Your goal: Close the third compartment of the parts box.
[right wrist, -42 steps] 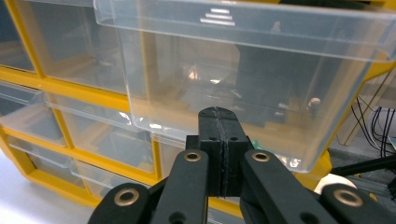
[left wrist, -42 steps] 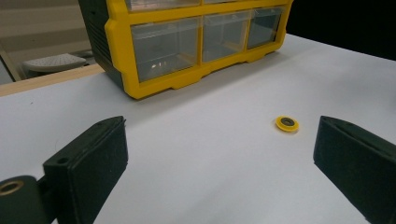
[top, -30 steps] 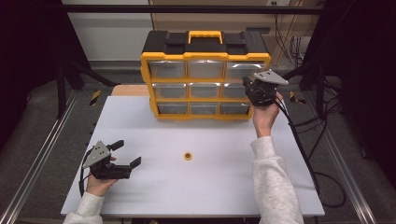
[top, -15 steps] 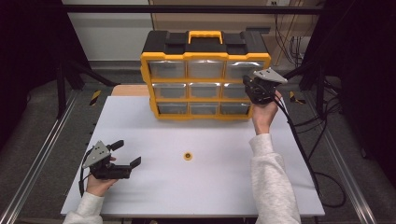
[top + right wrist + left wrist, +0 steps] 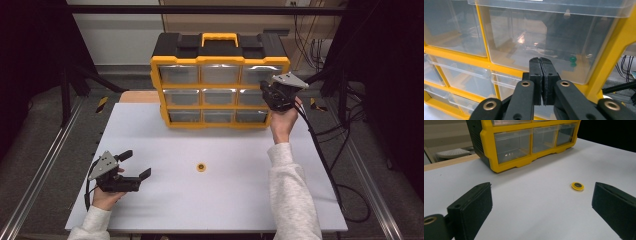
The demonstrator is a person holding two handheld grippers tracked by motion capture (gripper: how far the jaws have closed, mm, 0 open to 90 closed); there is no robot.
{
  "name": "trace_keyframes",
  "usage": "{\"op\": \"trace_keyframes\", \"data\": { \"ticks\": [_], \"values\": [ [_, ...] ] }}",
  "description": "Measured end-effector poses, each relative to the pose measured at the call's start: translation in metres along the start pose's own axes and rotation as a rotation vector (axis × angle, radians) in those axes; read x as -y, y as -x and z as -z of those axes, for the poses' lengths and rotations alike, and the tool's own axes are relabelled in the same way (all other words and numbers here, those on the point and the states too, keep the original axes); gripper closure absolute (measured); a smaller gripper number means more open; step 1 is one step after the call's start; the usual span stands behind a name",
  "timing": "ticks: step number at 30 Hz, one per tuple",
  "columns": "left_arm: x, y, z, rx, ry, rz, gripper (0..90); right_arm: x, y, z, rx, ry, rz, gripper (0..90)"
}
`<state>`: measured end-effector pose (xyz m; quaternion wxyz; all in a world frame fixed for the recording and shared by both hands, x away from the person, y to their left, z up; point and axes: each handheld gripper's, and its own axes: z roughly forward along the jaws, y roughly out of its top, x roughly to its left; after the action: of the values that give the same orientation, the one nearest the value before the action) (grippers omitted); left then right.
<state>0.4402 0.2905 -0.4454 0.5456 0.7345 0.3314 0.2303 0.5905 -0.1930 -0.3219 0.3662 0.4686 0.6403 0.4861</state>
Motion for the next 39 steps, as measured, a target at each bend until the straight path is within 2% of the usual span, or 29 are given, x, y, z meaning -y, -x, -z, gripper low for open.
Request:
{"op": "trace_keyframes", "data": {
  "ticks": [5,9,14,17,20,22,26,31,39],
  "values": [
    [0.000,0.000,0.000,0.000,-0.001,0.000,2.6,0.003,-0.001,0.016,-0.040,0.027,-0.004,81.9],
    [0.000,0.000,0.000,0.000,-0.001,-0.001,2.7,0.011,-0.004,0.032,-0.092,0.038,0.015,73.3],
    [0.000,0.000,0.000,-0.002,0.000,0.000,2.6,0.022,-0.009,0.052,-0.159,0.065,0.028,53.8],
    [0.000,0.000,0.000,-0.001,0.000,-0.001,2.7,0.029,-0.012,0.062,-0.191,0.066,0.028,38.6],
    [-0.001,0.000,0.000,-0.002,-0.001,-0.003,2.6,0.037,-0.013,0.072,-0.222,0.088,0.025,28.6],
    [-0.001,0.000,0.000,-0.003,-0.004,-0.006,2.7,0.042,-0.012,0.077,-0.239,0.079,0.014,22.1],
    [-0.001,0.000,0.000,-0.002,-0.002,-0.005,2.7,0.052,-0.010,0.086,-0.270,0.086,0.007,14.4],
    [-0.002,0.002,0.000,0.000,0.002,-0.004,2.7,0.066,-0.012,0.096,-0.270,0.069,0.014,5.7],
    [-0.002,0.002,0.000,0.002,0.006,-0.003,2.7,0.091,-0.012,0.104,-0.319,0.044,0.011,0.4]
  ]
}}
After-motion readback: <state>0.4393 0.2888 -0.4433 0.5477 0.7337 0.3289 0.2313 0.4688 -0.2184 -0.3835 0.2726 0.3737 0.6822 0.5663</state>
